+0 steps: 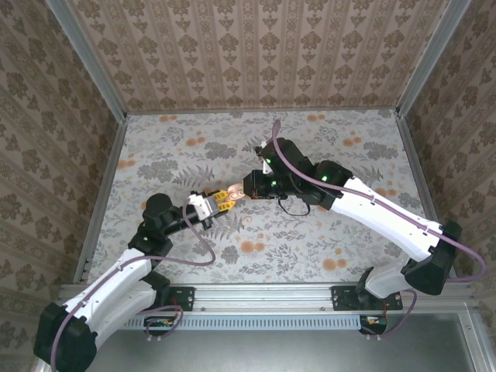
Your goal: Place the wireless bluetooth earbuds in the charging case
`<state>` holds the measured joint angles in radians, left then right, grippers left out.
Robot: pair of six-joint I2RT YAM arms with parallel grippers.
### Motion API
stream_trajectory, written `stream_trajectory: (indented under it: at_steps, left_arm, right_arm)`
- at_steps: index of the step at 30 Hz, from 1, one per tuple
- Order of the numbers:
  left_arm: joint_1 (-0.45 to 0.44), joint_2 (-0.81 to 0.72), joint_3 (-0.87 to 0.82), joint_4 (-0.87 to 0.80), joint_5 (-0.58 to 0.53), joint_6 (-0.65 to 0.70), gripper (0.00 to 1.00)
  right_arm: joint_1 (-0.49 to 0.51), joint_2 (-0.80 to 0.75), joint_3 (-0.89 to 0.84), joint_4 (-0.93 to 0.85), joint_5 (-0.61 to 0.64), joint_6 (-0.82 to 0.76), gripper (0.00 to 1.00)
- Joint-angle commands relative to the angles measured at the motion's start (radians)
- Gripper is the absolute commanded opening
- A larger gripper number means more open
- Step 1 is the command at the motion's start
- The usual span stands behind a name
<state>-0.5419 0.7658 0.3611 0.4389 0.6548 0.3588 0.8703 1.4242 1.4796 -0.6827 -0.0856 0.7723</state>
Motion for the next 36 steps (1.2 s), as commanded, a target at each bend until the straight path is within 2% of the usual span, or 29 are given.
stream_trajectory:
  at_steps: [1,4,11,17,24,35,36]
  left_arm:
    - [0.006,-0.005,0.034,-0.016,0.013,-0.038,0.0]
    - [0.019,0.004,0.049,-0.018,0.047,-0.073,0.0]
    - [0.081,0.051,0.099,-0.015,0.239,-0.164,0.0]
    - [0.08,0.096,0.144,-0.02,0.359,-0.206,0.0]
    - [0.08,0.104,0.16,-0.041,0.398,-0.226,0.0]
    - [0.08,0.127,0.183,-0.071,0.428,-0.23,0.0]
    - [0.107,0.13,0.185,-0.07,0.431,-0.232,0.0]
  right_arm:
    - [-0.003,-0.025,0.027,-0.035,0.016,-0.032,0.12]
    - [-0.004,-0.063,0.012,-0.029,-0.005,-0.078,0.12]
    - [0.003,-0.101,0.004,-0.04,-0.044,-0.289,0.1]
    - [0.005,-0.105,0.011,-0.045,-0.1,-0.483,0.11]
    - [0.004,-0.085,0.046,-0.063,-0.121,-0.631,0.11]
    - [0.045,-0.04,0.098,-0.067,-0.128,-0.718,0.11]
    - [0.051,-0.039,0.105,-0.072,-0.126,-0.726,0.11]
